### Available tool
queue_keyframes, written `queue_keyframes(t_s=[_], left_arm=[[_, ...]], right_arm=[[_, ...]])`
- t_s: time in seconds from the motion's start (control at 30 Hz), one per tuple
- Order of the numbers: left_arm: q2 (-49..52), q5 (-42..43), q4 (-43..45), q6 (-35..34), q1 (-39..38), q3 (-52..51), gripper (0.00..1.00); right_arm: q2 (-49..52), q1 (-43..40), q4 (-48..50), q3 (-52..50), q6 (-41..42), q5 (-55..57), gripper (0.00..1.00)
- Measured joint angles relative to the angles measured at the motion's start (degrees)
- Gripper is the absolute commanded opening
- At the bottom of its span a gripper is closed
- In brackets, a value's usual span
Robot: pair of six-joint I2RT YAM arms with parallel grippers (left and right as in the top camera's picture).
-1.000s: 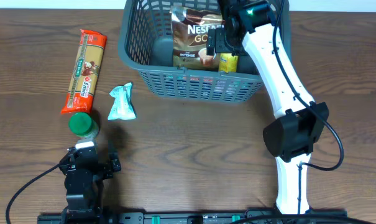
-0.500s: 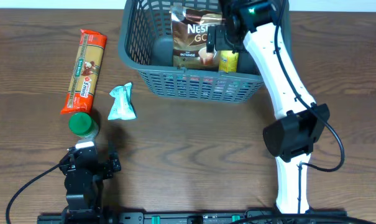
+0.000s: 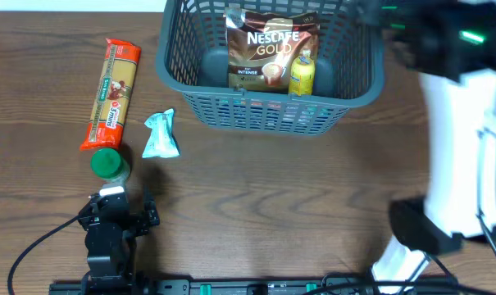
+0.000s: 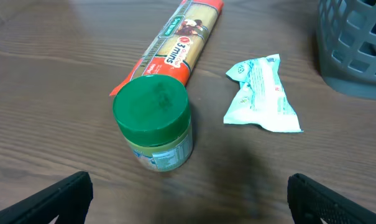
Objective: Pack container
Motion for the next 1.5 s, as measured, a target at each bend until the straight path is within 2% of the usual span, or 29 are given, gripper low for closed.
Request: queue_keyframes(t_s=[0.17, 0.33, 0.8, 1.0, 1.1, 1.23, 1.3, 1.5], left_arm=[[0.0, -0.02, 0.0, 0.0, 0.0, 0.0, 0.99], [0.0, 0.0, 0.0, 0.0, 0.0, 0.0, 0.99], [0.0, 0.74, 1.29, -0.5, 0.0, -0.07, 0.99], [0.0, 8.09, 7.26, -1.38, 0.0, -0.35, 0.98], [0.28, 11.8, 5.66, -3.65, 0.0, 0.85, 0.98], [6.45, 12.15, -0.76, -6.49, 0.0, 9.64, 0.99], [13.05, 10.73, -4.46, -7.13, 0.0, 17.57, 0.99], [41.75, 5.66, -18.91, -7.63, 0.0, 50.05, 0.98]], right_arm=[[-6.45, -8.57, -2.6, 0.61, 0.94, 2.51, 0.99], [-8.07, -12.76, -5.29, 0.66, 1.14, 3.15, 0.99], [-7.98, -13.44, -6.75, 0.59, 1.14, 3.13, 0.99], [-7.98, -13.44, -6.84, 0.59, 1.14, 3.13, 0.99], [-7.98, -13.44, -6.86, 0.59, 1.14, 3.13, 0.99], [-7.98, -13.44, -6.86, 0.59, 1.14, 3.1, 0.99], [-7.98, -13.44, -6.91, 0.59, 1.14, 3.13, 0.99], [-7.98, -13.42, -6.95, 0.57, 1.14, 3.13, 0.99]])
